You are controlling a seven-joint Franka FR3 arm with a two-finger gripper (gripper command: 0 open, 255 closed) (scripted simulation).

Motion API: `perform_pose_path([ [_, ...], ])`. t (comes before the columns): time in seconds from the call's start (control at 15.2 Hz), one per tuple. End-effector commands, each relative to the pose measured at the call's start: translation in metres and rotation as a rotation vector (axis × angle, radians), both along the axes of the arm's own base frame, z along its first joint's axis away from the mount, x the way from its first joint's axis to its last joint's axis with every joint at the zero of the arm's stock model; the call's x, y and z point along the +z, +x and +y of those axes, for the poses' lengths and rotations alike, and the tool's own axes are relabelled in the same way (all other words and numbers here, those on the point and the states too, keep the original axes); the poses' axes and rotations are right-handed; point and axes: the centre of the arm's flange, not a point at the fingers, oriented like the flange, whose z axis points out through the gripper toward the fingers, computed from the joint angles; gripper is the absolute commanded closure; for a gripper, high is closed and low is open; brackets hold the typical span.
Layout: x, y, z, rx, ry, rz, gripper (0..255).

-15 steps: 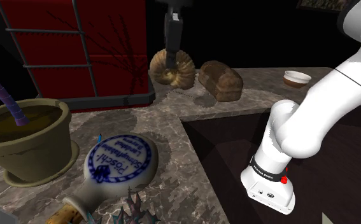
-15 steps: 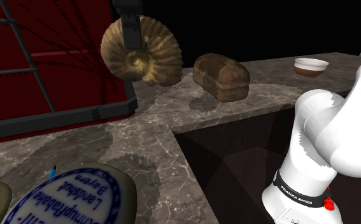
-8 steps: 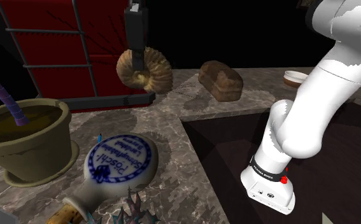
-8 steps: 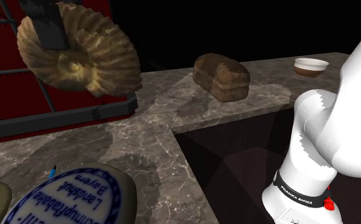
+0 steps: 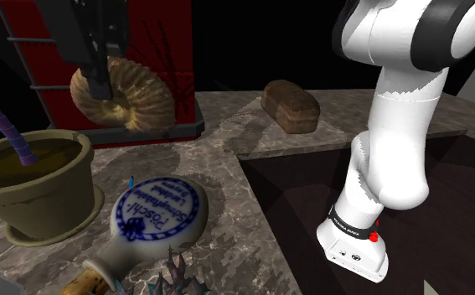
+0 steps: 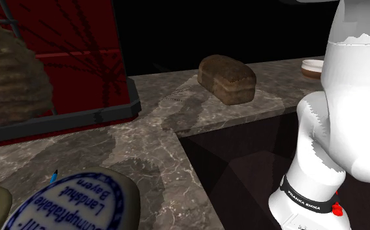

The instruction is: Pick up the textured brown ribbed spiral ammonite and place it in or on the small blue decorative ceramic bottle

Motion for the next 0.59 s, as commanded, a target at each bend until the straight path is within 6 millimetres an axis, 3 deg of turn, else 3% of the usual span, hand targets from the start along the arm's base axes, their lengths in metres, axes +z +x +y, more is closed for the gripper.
perform_pose_path([
  [0.0,-0.003,0.002,0.008,-0.004,0.001,0.000,255],
  [0.53,-0.045,0.002,0.008,-0.004,0.001,0.000,255],
])
